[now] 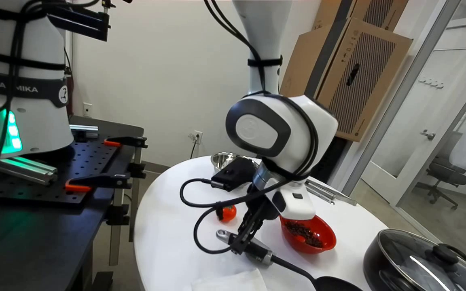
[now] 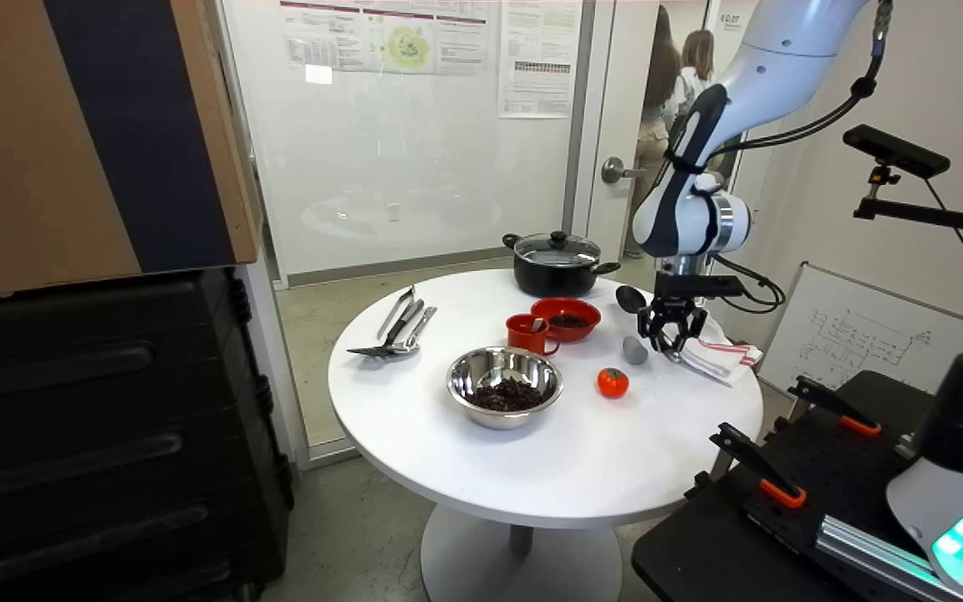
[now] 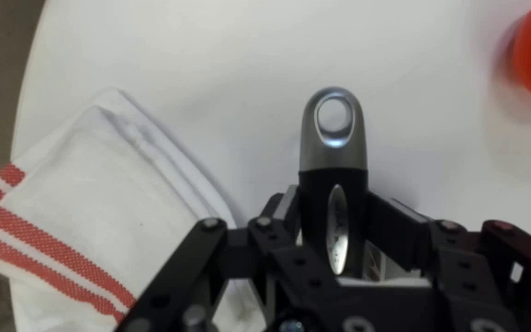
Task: Pick up the spoon and stir the objects in the silver bowl
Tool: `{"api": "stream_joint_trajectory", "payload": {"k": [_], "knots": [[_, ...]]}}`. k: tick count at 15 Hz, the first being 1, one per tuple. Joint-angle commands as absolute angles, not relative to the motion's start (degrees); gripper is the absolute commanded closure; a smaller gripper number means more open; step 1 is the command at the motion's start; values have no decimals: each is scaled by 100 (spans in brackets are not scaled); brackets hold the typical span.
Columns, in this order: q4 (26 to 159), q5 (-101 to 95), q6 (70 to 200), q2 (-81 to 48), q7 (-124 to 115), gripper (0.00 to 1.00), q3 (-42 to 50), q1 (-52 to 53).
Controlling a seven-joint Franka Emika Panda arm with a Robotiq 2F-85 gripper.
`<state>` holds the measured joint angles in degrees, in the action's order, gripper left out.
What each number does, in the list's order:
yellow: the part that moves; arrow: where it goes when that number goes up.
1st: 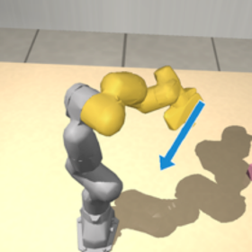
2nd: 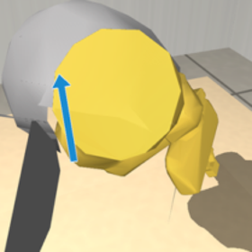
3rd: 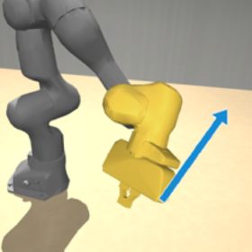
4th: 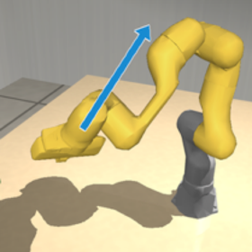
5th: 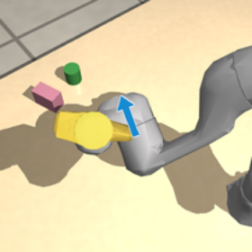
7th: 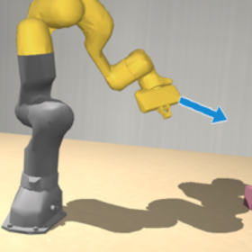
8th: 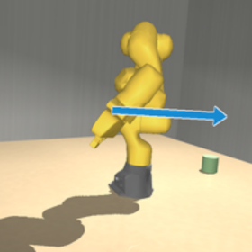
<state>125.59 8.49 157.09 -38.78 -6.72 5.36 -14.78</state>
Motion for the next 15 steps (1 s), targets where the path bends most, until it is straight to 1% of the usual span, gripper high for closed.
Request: {"api": "stream_joint_trajectory", "payload": {"k": [1,4,8,15], "knots": [[13416,817,15768,-2856,-204,90,544,-1481],[13874,481,15743,-2252,54,90,703,-1267],[14460,-426,15682,-1494,287,90,915,-864],[14948,-2157,15374,-858,337,90,971,-284]]}}
